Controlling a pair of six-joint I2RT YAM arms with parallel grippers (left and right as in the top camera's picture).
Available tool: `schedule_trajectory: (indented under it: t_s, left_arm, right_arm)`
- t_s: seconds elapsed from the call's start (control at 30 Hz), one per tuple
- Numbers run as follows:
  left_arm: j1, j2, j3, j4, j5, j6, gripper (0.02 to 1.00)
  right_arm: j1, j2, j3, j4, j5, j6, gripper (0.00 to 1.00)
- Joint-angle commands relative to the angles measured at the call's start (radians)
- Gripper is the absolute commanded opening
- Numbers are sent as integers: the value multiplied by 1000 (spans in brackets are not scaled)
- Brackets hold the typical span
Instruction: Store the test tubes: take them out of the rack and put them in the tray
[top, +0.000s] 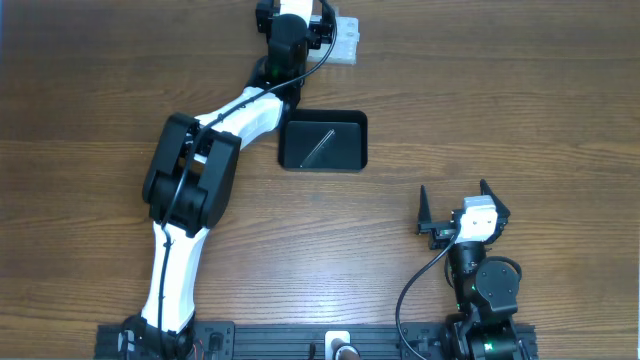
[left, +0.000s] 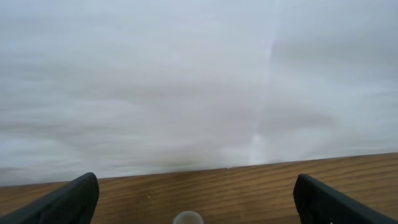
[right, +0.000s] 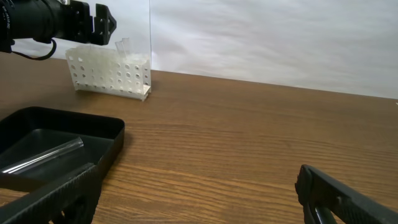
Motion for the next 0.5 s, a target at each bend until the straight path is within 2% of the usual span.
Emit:
schedule_trajectory:
  t_s: [0.03, 0.2, 0.5]
  left_arm:
    - [16, 33, 28, 29, 13, 21, 996]
    - [23, 72, 34, 92, 13, 19, 998]
    - [15, 85, 39, 84, 14, 1, 985]
  right_arm:
    - [-3, -1, -5, -2, 13, -2, 993]
    - [-3, -1, -5, -2, 13, -2, 991]
    - [-3, -1, -5, -2, 13, -2, 991]
